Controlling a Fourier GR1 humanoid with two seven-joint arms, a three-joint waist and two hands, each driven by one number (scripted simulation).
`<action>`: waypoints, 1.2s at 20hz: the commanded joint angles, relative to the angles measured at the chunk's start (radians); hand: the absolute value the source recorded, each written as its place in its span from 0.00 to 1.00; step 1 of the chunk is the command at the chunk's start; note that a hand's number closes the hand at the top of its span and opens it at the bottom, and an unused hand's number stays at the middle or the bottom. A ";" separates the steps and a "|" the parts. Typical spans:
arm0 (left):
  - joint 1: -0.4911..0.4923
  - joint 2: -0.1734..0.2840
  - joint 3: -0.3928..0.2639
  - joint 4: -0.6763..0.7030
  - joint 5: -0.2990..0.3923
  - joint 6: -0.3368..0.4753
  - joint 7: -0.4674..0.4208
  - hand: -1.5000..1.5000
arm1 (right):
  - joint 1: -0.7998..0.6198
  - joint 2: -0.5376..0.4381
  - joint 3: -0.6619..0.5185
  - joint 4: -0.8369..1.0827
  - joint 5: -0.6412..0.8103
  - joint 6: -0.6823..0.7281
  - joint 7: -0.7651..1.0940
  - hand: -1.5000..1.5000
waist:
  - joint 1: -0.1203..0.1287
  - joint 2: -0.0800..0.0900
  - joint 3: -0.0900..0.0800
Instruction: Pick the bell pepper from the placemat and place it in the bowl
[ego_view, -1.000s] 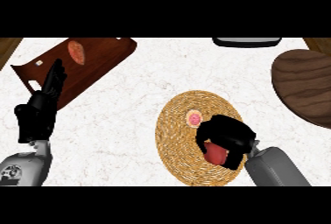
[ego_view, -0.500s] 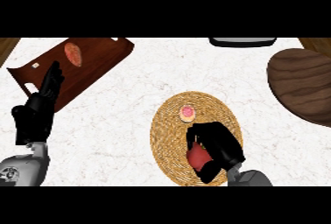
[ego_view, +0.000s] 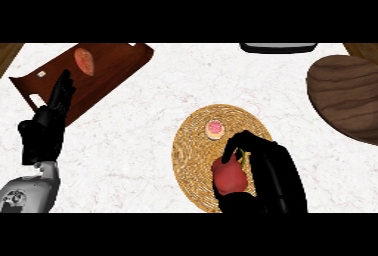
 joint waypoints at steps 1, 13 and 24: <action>0.004 -0.025 -0.022 0.009 -0.033 0.020 -0.009 0.50 | -0.029 0.004 -0.022 -0.121 0.110 0.002 0.150 1.00 | 0.006 0.004 0.001; 0.006 -0.012 0.021 0.013 0.006 -0.041 -0.039 0.50 | -0.121 -0.138 -0.593 0.063 -0.233 -0.094 -0.125 1.00 | 0.017 0.009 0.002; -0.019 -0.005 0.035 -0.026 0.009 -0.056 0.005 0.50 | -0.342 -0.391 -0.868 0.685 -0.274 -0.261 -0.516 1.00 | 0.040 0.014 0.003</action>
